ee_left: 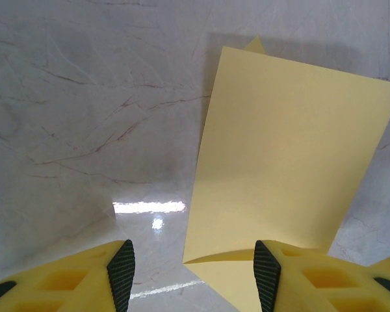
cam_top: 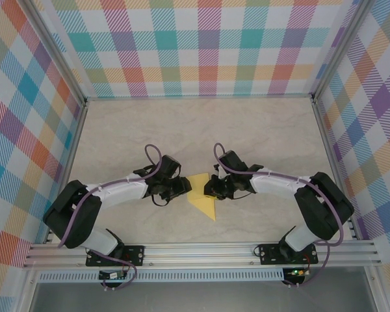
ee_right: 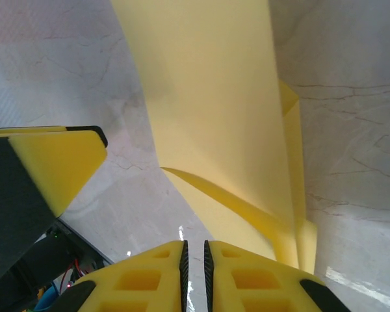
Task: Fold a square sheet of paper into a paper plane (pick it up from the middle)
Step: Fold the wing for the fifth time at the center of the table.
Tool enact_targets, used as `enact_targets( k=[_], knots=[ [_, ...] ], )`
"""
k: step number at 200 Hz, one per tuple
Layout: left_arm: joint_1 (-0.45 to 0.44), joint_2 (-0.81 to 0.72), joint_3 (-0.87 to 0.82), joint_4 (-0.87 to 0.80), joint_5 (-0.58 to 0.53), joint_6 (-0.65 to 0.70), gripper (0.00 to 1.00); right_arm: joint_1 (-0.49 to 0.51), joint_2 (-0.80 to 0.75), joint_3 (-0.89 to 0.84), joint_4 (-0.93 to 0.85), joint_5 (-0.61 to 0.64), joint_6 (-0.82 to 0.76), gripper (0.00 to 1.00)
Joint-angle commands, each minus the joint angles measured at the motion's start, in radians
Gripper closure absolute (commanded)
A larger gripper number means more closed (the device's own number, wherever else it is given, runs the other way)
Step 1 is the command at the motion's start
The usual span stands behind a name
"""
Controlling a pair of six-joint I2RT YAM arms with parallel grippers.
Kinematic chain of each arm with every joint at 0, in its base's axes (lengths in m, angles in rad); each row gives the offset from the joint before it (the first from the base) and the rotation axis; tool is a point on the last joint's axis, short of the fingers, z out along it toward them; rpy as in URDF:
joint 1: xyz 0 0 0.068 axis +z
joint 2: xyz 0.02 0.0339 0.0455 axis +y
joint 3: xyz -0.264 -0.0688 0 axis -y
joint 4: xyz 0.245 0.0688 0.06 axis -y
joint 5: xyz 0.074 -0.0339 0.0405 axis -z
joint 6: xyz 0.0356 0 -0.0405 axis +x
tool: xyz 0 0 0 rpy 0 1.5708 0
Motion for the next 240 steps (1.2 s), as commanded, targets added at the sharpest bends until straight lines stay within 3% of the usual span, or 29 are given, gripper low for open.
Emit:
enact_targets(
  k=[1,83,135,240],
  knots=[
    [0.009,0.016,0.026,-0.006,0.016,-0.005,0.46,0.002,0.020,-0.016,-0.015,0.019,-0.029,0.83],
    [0.009,0.031,0.037,-0.007,0.024,-0.003,0.46,-0.006,0.084,-0.059,0.011,0.061,-0.032,0.83],
    [0.009,0.049,0.049,-0.002,0.035,-0.006,0.46,-0.043,0.102,-0.130,0.123,0.000,-0.004,0.83],
    [0.009,0.090,0.047,0.069,0.071,-0.050,0.47,-0.059,0.124,-0.148,0.129,-0.003,0.001,0.83]
  ],
)
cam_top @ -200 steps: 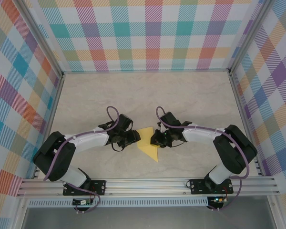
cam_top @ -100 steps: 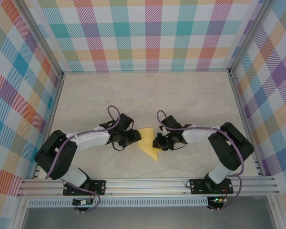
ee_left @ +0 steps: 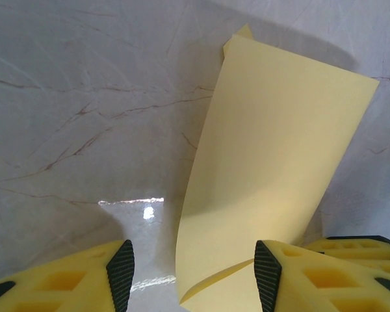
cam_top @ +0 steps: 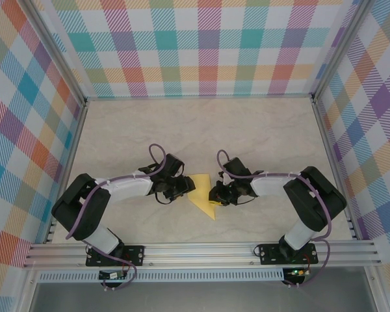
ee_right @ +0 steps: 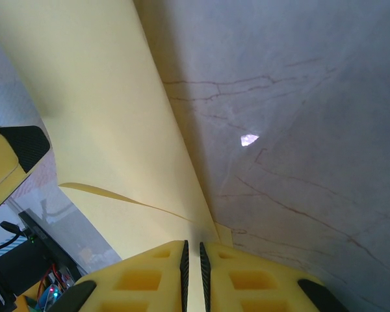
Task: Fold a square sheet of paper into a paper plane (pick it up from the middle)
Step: Fold the wing for the fifth time at the center of the table.
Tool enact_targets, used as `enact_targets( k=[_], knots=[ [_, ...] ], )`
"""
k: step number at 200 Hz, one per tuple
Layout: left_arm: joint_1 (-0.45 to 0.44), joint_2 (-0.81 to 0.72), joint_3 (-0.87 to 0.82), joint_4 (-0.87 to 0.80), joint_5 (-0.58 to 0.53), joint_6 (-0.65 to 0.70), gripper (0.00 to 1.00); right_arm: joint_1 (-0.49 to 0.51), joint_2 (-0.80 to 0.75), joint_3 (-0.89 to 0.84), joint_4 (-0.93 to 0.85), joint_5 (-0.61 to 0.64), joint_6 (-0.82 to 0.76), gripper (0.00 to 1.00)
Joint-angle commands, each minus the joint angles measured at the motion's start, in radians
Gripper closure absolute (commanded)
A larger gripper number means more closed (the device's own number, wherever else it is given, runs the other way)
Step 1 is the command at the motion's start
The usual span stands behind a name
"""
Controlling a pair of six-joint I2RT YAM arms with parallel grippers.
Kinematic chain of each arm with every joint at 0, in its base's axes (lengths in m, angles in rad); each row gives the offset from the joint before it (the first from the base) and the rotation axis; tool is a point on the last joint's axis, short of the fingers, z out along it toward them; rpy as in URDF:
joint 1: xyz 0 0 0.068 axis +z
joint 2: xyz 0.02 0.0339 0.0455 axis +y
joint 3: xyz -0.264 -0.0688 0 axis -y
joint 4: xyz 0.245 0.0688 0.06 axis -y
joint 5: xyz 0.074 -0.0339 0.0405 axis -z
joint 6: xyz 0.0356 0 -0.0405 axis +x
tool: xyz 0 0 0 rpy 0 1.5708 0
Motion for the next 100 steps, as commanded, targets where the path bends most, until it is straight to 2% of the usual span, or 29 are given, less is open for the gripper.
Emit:
enact_targets(
  k=[1,100],
  knots=[
    [0.009,0.009,0.013,0.026,0.018,-0.020,0.47,-0.005,0.045,-0.027,-0.021,0.061,0.012,0.83],
    [0.007,0.037,-0.009,0.073,0.037,-0.050,0.48,-0.012,0.055,-0.037,-0.015,0.070,0.018,0.83]
  ],
)
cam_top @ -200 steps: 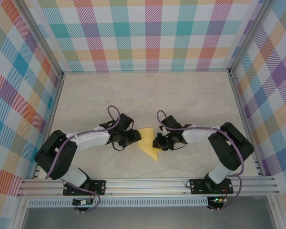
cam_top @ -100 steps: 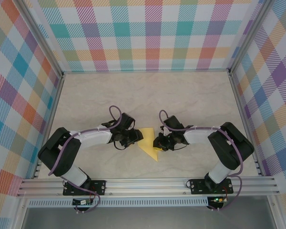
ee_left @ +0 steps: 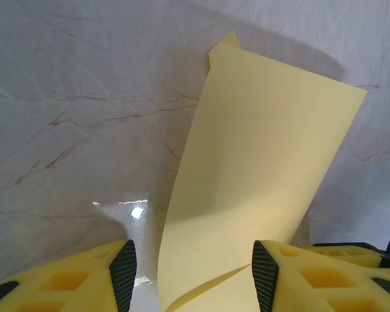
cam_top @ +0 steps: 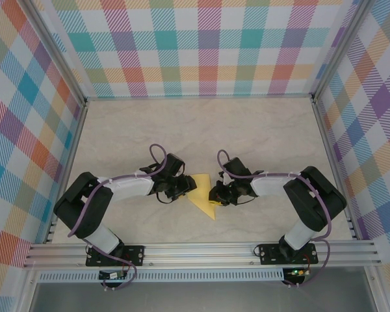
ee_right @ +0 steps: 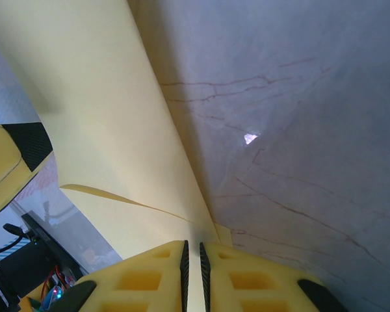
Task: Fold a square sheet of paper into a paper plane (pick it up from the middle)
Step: Fold the wing for the fifth time at the center of the table.
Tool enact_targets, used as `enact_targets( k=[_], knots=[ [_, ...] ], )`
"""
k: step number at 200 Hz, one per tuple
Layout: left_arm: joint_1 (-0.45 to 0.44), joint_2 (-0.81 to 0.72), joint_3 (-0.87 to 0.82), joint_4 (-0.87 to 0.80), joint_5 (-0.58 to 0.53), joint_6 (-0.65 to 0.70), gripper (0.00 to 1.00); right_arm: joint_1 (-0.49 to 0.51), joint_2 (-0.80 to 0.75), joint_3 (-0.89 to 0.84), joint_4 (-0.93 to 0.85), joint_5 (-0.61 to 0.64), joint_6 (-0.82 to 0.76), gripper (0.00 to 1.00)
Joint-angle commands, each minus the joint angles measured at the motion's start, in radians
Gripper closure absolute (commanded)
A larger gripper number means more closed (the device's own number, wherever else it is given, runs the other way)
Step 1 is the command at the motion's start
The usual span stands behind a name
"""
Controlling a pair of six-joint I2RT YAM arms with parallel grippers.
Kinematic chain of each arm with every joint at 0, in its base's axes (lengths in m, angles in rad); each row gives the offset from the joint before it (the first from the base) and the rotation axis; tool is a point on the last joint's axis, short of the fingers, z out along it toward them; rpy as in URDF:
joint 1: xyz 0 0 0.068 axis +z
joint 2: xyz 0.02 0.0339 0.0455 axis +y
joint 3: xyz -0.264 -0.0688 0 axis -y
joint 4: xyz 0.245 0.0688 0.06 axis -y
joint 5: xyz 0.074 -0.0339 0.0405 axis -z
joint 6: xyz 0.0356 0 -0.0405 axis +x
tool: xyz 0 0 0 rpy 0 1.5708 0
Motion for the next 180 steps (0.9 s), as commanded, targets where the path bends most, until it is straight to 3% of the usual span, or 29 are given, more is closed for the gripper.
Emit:
enact_targets(
  k=[1,137,180],
  knots=[
    [0.007,0.013,-0.009,0.028,0.020,-0.019,0.48,-0.006,0.054,-0.038,-0.016,0.071,0.006,0.83],
    [0.009,0.014,-0.062,0.149,0.047,-0.109,0.50,-0.015,0.067,-0.060,0.020,0.065,0.026,0.83],
    [0.010,0.034,-0.095,0.290,0.093,-0.183,0.51,-0.021,0.067,-0.075,0.050,0.056,0.035,0.83]
  ],
)
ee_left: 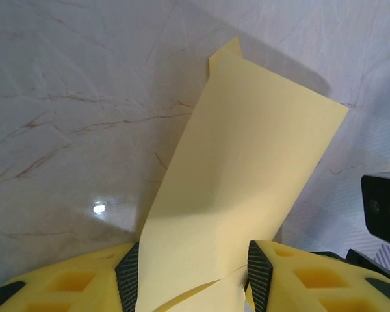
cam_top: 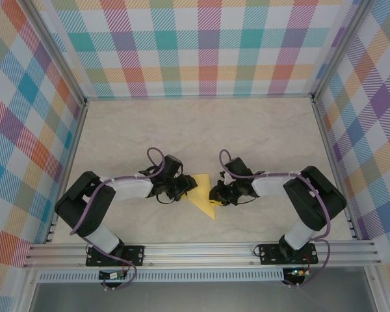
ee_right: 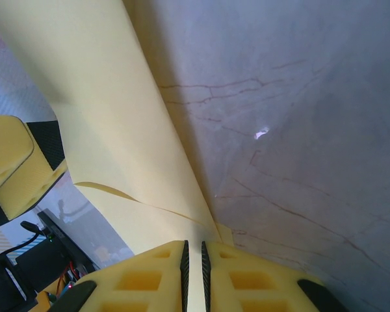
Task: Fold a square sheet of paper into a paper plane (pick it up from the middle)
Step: Fold the wing for the fifth time at the center of the table.
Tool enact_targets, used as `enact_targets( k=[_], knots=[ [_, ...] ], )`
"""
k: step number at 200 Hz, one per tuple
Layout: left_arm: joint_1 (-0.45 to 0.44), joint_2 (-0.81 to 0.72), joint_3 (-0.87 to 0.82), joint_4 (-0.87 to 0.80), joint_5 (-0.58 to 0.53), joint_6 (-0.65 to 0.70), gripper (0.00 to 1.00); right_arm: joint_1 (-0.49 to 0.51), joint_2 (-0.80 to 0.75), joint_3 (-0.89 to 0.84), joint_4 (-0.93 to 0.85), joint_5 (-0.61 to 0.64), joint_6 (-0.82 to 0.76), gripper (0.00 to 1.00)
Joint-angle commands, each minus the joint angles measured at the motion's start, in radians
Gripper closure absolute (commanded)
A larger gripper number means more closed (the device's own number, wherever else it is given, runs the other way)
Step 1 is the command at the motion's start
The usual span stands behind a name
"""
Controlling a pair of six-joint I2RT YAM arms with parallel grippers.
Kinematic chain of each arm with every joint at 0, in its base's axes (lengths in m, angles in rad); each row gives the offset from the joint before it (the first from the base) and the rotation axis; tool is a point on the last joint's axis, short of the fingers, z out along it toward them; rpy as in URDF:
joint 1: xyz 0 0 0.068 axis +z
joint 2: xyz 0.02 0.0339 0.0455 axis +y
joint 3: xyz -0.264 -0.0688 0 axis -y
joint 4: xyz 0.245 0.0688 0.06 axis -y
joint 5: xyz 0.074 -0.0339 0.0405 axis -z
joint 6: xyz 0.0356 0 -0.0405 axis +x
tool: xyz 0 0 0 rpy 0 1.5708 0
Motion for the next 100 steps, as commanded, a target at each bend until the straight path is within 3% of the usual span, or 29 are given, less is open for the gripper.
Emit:
enact_targets(
  k=[1,100],
  knots=[
    [0.002,0.022,-0.028,0.128,0.036,-0.054,0.51,-0.007,0.061,-0.054,0.003,0.093,0.009,0.83],
    [0.014,0.004,-0.093,0.254,0.040,-0.140,0.54,-0.037,0.066,-0.079,0.073,0.050,0.031,0.83]
  ],
)
